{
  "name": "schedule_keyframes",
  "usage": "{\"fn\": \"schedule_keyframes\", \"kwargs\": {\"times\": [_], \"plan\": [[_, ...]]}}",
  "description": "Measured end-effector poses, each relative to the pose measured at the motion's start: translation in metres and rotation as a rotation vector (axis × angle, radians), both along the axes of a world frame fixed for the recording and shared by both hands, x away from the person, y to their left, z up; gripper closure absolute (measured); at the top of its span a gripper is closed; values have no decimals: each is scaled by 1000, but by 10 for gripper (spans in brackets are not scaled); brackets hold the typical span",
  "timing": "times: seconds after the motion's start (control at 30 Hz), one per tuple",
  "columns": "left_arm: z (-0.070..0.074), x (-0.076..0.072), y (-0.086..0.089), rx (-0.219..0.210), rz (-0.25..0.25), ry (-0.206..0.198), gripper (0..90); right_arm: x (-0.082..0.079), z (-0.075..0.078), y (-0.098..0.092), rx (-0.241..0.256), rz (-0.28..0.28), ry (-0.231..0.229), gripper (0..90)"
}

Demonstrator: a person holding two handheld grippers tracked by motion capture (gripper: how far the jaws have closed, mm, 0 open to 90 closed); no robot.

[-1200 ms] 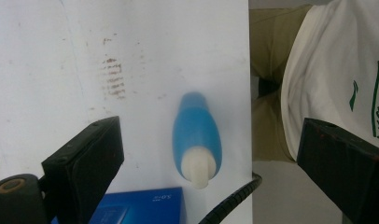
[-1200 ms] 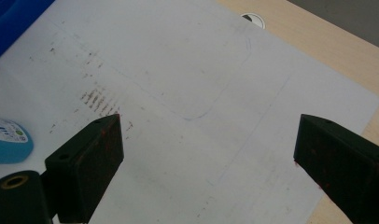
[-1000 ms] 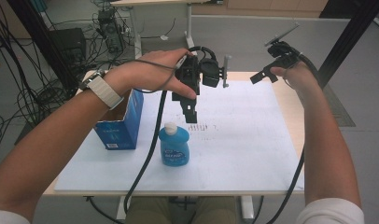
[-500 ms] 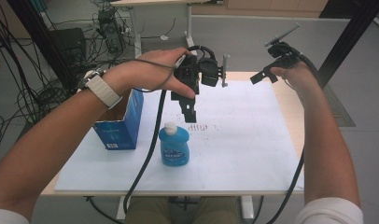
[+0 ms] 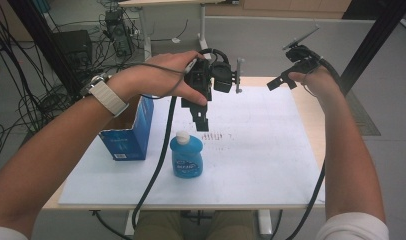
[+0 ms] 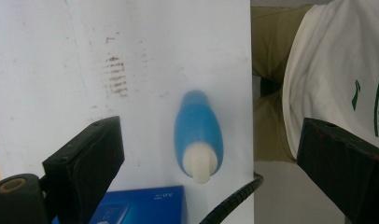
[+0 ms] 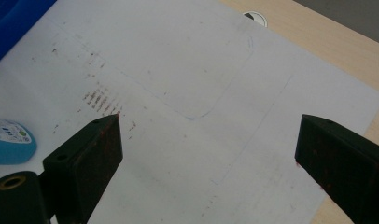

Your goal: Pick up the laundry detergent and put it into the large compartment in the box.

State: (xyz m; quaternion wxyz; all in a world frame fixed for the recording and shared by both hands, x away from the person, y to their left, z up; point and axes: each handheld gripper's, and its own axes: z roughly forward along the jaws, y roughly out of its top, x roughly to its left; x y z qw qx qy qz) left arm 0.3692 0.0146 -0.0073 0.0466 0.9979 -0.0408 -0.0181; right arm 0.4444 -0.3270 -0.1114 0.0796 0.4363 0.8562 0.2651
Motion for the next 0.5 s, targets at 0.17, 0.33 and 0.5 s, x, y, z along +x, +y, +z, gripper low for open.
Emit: {"fn": "schedule_keyframes", "kwargs": {"times": [0.17, 0.33, 0.5], "plan": [[0, 0, -1, 4, -1, 0, 79, 0, 0, 1, 2, 3, -2, 73], [0, 0, 1, 3, -2, 2, 79, 0, 0, 0, 3, 1, -1, 72], [-2, 3, 3, -3, 2, 7, 78, 0, 0, 1, -3, 0, 0, 72]]}}
